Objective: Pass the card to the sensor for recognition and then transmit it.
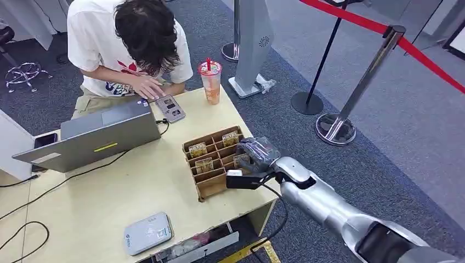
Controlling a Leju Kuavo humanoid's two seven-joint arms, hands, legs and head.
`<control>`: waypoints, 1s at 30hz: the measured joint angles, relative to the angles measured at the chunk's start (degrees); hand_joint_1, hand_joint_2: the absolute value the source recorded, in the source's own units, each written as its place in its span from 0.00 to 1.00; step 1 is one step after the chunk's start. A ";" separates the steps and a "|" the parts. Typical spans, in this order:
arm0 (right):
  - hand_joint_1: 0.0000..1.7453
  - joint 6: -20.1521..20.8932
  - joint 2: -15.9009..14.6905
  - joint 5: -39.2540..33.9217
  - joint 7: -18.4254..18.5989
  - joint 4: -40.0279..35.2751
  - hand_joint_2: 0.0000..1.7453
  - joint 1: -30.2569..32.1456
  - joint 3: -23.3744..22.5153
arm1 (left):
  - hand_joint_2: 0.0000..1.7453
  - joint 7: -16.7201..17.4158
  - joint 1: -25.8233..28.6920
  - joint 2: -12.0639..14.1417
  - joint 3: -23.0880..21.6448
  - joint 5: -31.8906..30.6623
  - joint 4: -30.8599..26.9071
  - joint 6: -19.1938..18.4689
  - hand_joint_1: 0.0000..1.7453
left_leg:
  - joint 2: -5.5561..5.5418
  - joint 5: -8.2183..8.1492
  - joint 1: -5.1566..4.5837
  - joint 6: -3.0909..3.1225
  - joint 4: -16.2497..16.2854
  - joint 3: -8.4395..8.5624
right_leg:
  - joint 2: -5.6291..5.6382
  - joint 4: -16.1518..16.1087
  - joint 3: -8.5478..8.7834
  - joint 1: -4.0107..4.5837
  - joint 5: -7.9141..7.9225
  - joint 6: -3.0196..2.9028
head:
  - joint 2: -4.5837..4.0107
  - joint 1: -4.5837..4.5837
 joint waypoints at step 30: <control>0.94 9.59 -2.16 -7.12 -2.18 -1.31 1.00 -2.66 -1.51 | 1.00 0.42 0.05 -0.11 0.00 -1.31 0.00 0.13 0.00 | 0.01 0.04 -0.02 0.02 0.00 0.02 | 0.01 0.00 0.02 -0.02 0.06 0.07 | 0.00 0.00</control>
